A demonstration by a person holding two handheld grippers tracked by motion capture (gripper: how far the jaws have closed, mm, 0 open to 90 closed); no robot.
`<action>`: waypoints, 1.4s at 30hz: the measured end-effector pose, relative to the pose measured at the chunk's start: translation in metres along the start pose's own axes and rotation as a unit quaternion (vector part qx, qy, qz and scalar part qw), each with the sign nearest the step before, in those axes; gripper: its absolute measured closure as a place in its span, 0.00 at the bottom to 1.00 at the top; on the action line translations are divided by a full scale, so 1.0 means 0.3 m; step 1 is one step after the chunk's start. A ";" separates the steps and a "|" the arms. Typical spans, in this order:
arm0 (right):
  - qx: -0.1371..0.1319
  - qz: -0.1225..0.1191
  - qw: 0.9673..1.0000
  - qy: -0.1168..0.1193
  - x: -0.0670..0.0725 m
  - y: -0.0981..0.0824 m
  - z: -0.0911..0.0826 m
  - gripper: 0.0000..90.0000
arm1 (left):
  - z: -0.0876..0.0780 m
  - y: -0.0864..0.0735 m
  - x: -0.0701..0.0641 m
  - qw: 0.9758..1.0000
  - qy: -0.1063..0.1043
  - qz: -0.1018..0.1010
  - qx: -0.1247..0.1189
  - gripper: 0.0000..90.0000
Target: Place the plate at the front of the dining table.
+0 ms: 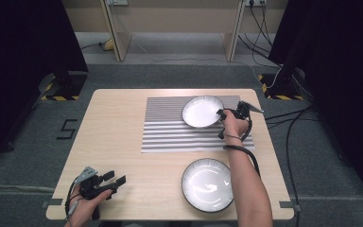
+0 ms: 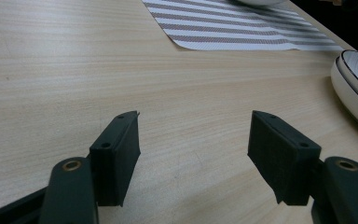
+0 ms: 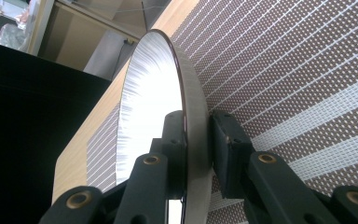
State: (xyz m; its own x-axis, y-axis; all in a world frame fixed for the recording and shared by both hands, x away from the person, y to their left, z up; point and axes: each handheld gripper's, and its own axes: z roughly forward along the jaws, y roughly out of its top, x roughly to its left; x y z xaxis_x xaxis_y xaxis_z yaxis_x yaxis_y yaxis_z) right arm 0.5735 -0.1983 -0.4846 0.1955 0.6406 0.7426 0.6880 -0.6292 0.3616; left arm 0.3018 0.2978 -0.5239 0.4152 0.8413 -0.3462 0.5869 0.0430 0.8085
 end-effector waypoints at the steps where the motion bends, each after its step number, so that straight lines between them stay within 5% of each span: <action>1: 0.000 0.000 1.000 0.000 0.000 0.000 0.000 0.84 | 0.000 0.000 0.000 1.000 0.000 0.000 0.000 0.37; 19: -0.008 -0.026 0.999 -0.046 -0.023 0.009 -0.013 0.80 | 0.004 0.001 -0.005 1.000 -0.002 0.001 0.003 0.37; 29: -0.021 -0.058 0.996 -0.061 -0.013 0.001 -0.015 0.66 | 0.003 0.000 -0.004 1.000 -0.003 0.001 0.002 0.37; 30: -0.028 -0.079 0.994 -0.073 -0.006 0.003 -0.025 0.62 | 0.003 0.000 -0.004 1.000 -0.003 0.003 0.003 0.37; 37: -0.033 -0.073 0.994 -0.070 -0.007 0.011 -0.049 0.57 | 0.003 0.000 -0.007 1.000 -0.002 0.003 0.002 0.37; 42: -0.033 -0.092 0.992 -0.077 0.002 0.012 -0.077 0.55 | 0.006 0.001 -0.008 1.000 -0.003 0.003 0.001 0.37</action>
State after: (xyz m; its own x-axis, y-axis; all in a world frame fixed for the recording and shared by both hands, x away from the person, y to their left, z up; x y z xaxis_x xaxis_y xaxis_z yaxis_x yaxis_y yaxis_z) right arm 0.5599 -0.2103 -0.4697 0.1789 0.8043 0.5667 0.6761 -0.5190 0.5230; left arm 0.3021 0.2948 -0.5237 0.4232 0.8377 -0.3451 0.5865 0.0370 0.8091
